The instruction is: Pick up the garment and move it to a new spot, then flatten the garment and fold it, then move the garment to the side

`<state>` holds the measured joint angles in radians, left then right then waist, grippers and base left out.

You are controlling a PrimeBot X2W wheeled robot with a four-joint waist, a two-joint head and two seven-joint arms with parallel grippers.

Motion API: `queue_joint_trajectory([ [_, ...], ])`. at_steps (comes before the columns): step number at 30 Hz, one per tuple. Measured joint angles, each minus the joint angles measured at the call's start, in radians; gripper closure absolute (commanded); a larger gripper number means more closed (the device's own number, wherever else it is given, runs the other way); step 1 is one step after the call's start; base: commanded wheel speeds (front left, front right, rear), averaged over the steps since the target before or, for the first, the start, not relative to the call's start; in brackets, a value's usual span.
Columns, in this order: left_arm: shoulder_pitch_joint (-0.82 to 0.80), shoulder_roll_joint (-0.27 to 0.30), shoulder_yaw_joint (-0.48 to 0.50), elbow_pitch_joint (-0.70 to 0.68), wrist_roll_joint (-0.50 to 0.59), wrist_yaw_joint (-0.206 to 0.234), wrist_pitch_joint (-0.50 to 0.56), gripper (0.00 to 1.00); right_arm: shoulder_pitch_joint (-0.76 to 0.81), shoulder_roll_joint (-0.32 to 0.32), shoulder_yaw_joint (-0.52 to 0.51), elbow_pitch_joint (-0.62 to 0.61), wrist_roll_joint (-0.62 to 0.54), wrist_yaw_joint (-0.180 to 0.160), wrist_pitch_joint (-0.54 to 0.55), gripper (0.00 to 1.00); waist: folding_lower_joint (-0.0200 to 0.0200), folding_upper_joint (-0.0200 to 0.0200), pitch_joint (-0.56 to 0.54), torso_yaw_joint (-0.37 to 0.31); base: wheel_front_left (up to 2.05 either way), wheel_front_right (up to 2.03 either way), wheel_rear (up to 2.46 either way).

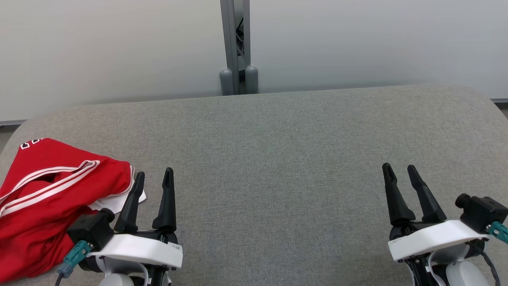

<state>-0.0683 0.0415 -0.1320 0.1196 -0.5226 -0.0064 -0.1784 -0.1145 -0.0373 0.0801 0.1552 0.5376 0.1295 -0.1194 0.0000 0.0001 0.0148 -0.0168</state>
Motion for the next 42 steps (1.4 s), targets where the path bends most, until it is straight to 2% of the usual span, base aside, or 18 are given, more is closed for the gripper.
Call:
queue_joint_trajectory([
  [32, 0.016, 0.004, -0.039, -0.017, 0.274, 0.048, -0.055, 0.00, 0.023, -0.006, 0.026, -0.037, -0.292, 0.000, -0.094, 0.00, 0.0000, 0.0000, -0.009, -0.008, 0.00, 0.00, 0.00],
  [42, 0.016, 0.005, -0.047, -0.007, 0.331, 0.058, -0.069, 0.00, 0.023, -0.007, 0.026, -0.035, -0.350, 0.000, -0.118, 0.00, 0.0000, 0.0000, -0.005, -0.008, 0.00, 0.00, 0.00],
])
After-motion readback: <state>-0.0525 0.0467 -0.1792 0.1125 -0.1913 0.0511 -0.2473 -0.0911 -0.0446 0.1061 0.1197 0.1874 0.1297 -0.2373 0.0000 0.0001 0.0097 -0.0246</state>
